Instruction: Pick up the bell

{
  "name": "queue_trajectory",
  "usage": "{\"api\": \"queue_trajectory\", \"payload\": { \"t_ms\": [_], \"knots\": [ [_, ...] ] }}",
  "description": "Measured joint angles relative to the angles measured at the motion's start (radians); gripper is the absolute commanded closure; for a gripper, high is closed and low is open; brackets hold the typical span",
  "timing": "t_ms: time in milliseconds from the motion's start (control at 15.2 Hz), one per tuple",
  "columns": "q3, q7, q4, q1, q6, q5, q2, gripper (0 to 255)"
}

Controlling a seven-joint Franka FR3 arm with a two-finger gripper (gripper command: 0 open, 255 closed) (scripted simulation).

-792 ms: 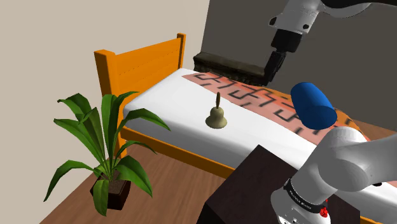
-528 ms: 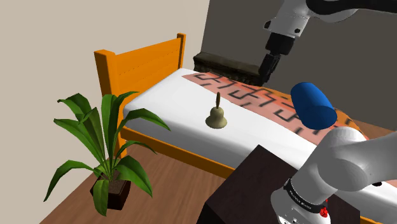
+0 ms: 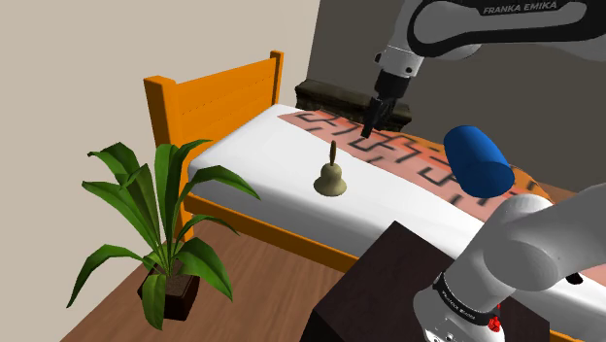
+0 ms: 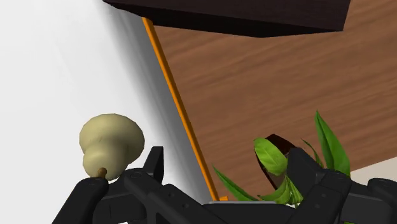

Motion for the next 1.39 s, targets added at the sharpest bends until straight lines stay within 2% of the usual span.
{"api": "queue_trajectory", "payload": {
  "t_ms": [264, 660, 990, 1386],
  "knots": [
    [-0.024, -0.015, 0.003, -0.019, 0.114, -0.025, 0.105, 0],
    [-0.052, -0.026, 0.092, -0.038, 0.258, -0.043, 0.316, 0],
    [-0.082, -0.049, 0.184, -0.059, 0.357, -0.048, 0.488, 0],
    [-0.106, -0.069, 0.341, -0.086, 0.431, -0.036, 0.696, 0]
  ]
}}
